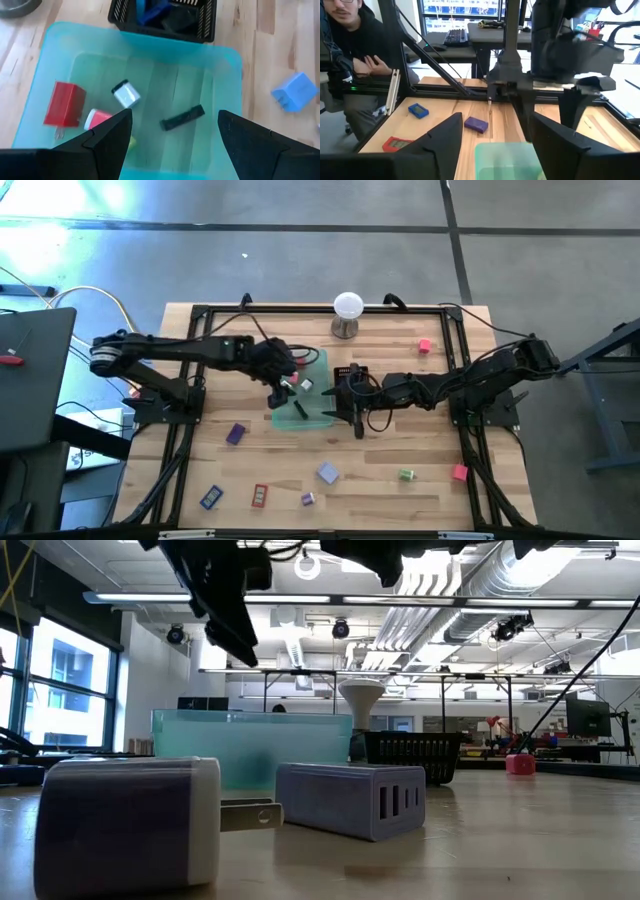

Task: Pick & Place Office items
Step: Put the black digital clock into the black bin

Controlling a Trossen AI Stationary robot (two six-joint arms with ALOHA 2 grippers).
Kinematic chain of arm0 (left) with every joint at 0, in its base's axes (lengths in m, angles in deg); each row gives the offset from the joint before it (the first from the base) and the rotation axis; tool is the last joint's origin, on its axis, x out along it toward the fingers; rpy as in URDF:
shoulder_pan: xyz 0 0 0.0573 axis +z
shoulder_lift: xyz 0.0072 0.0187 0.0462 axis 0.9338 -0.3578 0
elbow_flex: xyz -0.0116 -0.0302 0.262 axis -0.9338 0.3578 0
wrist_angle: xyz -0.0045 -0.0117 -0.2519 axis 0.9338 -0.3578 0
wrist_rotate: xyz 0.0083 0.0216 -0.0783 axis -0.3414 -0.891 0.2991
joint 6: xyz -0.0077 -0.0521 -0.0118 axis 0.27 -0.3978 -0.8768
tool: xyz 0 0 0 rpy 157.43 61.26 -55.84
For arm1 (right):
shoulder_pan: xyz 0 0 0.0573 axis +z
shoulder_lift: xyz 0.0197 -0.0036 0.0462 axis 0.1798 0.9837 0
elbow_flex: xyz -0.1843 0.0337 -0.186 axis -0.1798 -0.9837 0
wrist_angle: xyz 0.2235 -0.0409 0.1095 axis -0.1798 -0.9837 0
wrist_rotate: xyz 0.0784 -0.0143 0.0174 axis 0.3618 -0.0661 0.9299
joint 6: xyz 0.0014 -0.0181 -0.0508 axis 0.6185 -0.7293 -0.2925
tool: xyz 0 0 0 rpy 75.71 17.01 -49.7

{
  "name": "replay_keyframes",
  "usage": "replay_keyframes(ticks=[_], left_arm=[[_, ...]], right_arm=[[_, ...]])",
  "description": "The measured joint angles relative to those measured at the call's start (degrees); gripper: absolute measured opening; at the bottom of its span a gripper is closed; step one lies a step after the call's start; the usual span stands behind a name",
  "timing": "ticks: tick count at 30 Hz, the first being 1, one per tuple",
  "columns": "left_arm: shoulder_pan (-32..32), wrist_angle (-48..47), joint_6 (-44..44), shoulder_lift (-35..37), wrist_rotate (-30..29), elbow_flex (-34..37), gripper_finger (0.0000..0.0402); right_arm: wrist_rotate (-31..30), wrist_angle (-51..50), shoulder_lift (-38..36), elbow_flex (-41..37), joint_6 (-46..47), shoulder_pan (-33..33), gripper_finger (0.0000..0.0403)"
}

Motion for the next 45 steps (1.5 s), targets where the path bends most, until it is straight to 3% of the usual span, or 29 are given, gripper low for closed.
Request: replay_keyframes(ticks=[13, 18, 32, 38, 45], left_arm=[[-6.37, -0.66, 25.72, -10.88, -1.58, 0.00, 0.0286], [-8.67, 0.35, 26.77, -14.38, -9.13, 0.00, 0.0286], [-9.94, 3.99, 27.50, -20.76, -10.85, -0.04, 0.0285], [-9.80, 4.02, 27.75, -20.74, -10.59, -0.04, 0.0249], [-8.44, 4.42, 28.79, -22.50, -10.37, -0.07, 0.0164]], right_arm=[[0.00, -4.39, 0.00, 0.00, 0.00, 0.00, 0.0209], [0.04, -5.85, 0.00, -0.02, 0.02, 0.02, 0.0207], [0.17, -6.19, 0.02, -0.09, 0.28, 0.29, 0.0207], [0.20, -5.97, 0.02, -0.09, 0.20, 0.31, 0.0207], [0.17, -5.94, 0.02, -0.09, 0.11, 0.28, 0.0207]])
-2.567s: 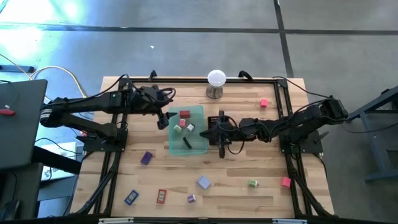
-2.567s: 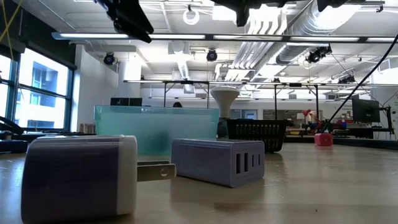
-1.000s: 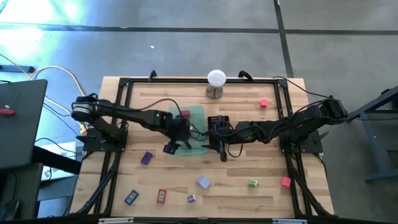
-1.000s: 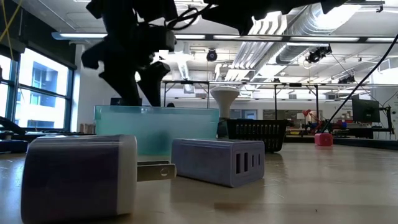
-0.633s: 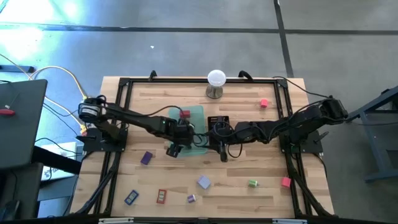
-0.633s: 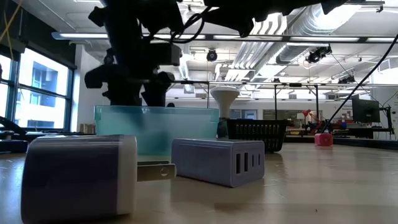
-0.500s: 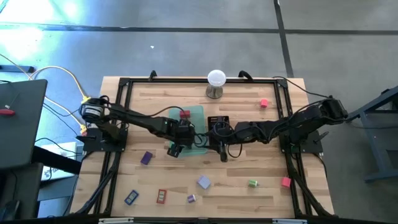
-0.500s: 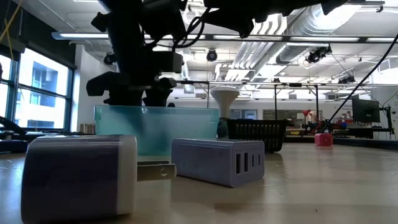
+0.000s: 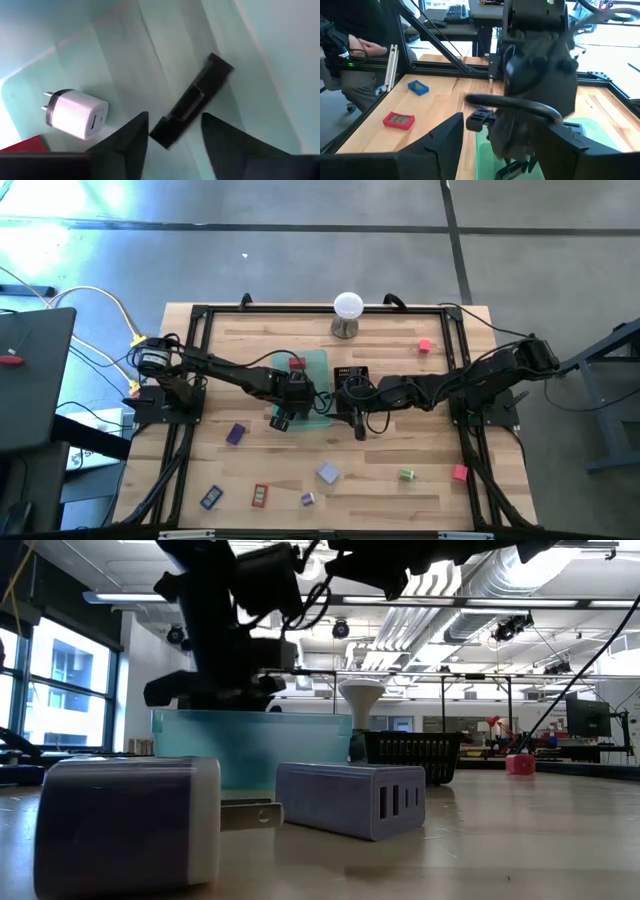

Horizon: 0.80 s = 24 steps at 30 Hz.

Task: Pick & Place Office items
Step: Put the black digital clock into the black bin

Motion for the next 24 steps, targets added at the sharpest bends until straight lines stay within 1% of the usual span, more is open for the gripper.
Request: replay_keyframes(ticks=[6, 9, 14, 16, 20, 22, 24], left_arm=[[0.56, -0.87, 0.42, -1.12, 0.37, 0.02, 0.0086], [0.56, -1.21, -0.26, -0.74, 0.24, 0.02, 0.0054], [0.56, -3.32, -2.80, 1.67, -0.16, 0.04, 0.0051], [0.56, -4.97, -3.81, 3.22, 0.02, 0.04, 0.0056], [-0.17, -7.61, -6.29, 7.21, 0.06, 0.09, 0.0062], [-0.86, -8.34, -7.11, 9.57, 0.02, 0.09, 0.0061], [-1.72, -8.36, -7.44, 12.09, 0.04, 0.09, 0.0060]], right_arm=[[0.02, -0.16, 0.00, 0.00, -0.02, 0.00, 0.0207], [0.03, -0.21, 0.00, 0.01, -0.04, 0.00, 0.0207], [1.49, -0.62, 0.00, 0.03, -0.50, 0.00, 0.0207], [1.63, -0.58, 0.00, 0.07, -0.50, 0.00, 0.0207], [3.48, -0.62, 0.00, 0.11, -0.63, 0.74, 0.0207], [4.98, -0.63, -0.02, 0.11, -1.89, 1.33, 0.0207], [4.99, -0.73, -0.02, 0.11, -3.51, 2.07, 0.0207]])
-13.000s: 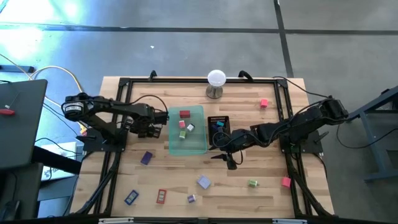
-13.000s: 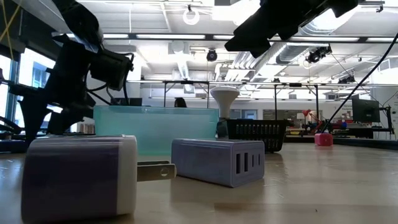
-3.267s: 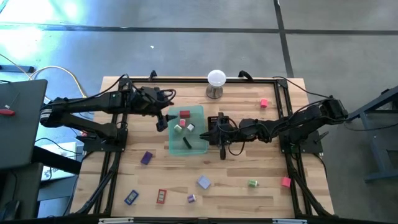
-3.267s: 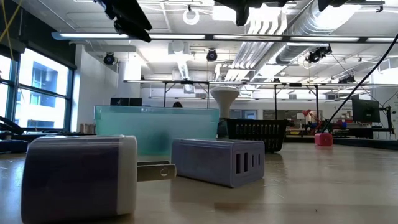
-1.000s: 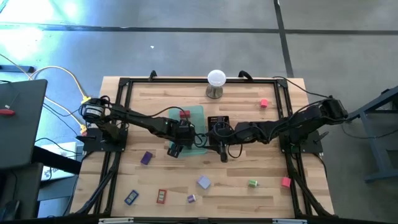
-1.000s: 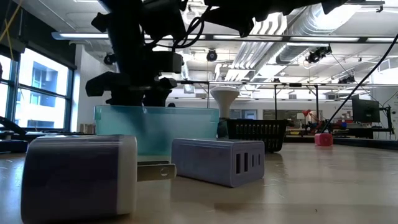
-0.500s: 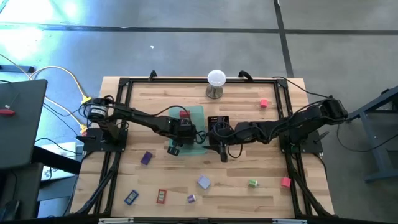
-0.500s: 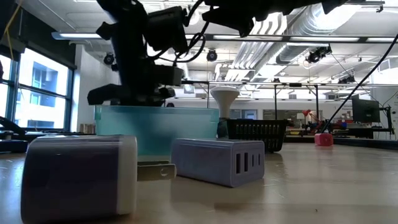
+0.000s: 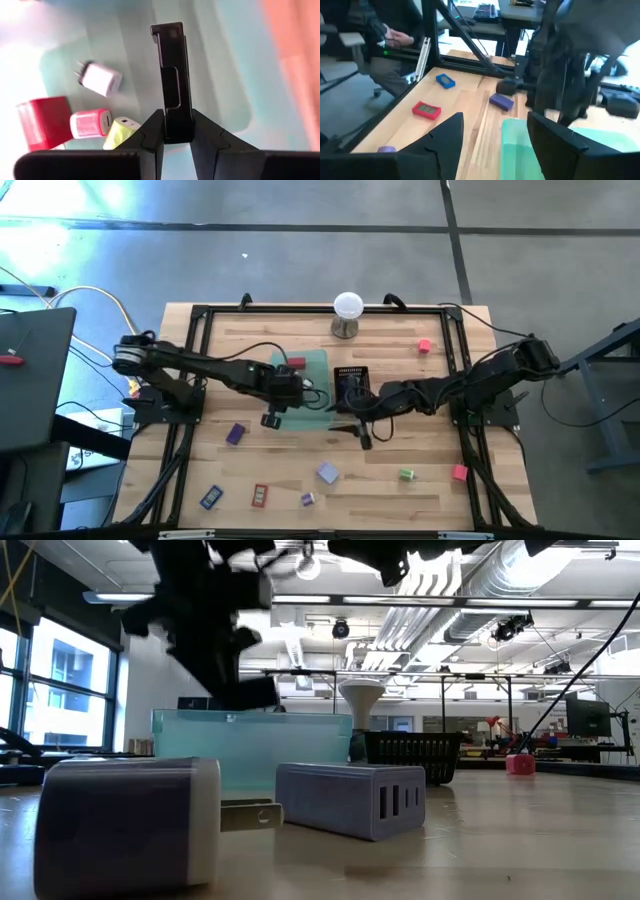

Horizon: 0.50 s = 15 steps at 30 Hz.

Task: Pick & Place Office items
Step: Put the black digital clock into the black bin

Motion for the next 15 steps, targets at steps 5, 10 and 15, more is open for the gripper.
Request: replay_keyframes(ticks=[5, 10, 15], left_arm=[[-2.73, 0.96, -1.31, 6.80, -0.08, -0.02, 0.0060], [-5.49, 7.21, -2.89, 10.74, -0.04, -0.02, 0.0060], [-7.01, 13.98, -6.58, 10.37, -3.88, -0.02, 0.0060]], right_arm=[[-5.49, -0.28, 0.00, 0.00, -4.25, 1.36, 0.0207], [-14.33, -0.33, 0.00, 0.00, -6.04, 1.86, 0.0207], [-14.85, 0.06, 0.00, -0.02, -7.42, 1.51, 0.0207]])
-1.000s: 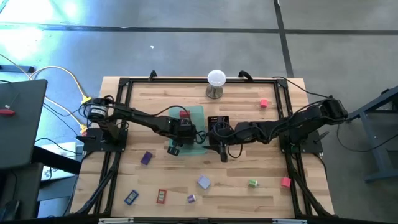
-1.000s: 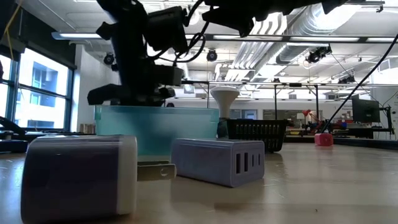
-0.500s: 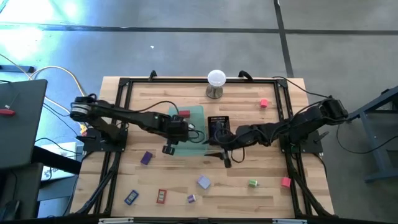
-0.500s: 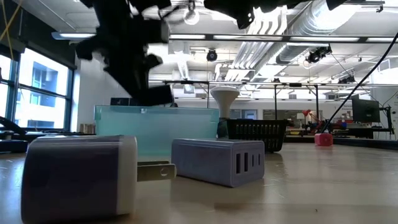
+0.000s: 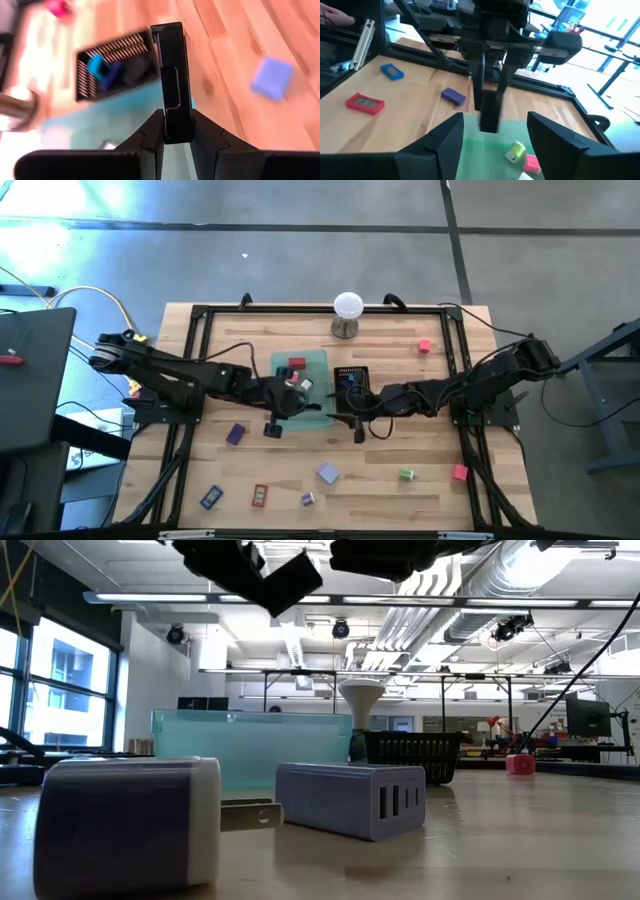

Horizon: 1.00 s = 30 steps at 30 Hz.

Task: Pick & Place Office items
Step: Put the black digital clock into the black bin

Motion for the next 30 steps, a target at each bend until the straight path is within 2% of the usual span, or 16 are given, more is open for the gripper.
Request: replay_keyframes(ticks=[5, 13, 23, 30], left_arm=[[-0.85, 1.58, -1.02, -0.26, -4.66, -0.02, 0.0060], [-0.87, 9.36, -2.92, -0.68, -5.08, -0.02, 0.0060], [-1.12, 10.03, -1.04, -2.87, -5.45, -0.04, 0.0060], [-0.95, 11.42, 0.21, -3.32, -7.15, -0.04, 0.0060]], right_arm=[[-0.78, -0.02, 0.02, 0.00, -0.08, 0.00, 0.0207], [-0.87, 0.04, 0.39, 0.00, 0.22, -1.01, 0.0207], [-0.35, 1.08, 0.52, -0.02, -0.11, -1.96, 0.0207], [5.91, 0.44, 0.52, -0.02, -0.11, -4.44, 0.0193]])
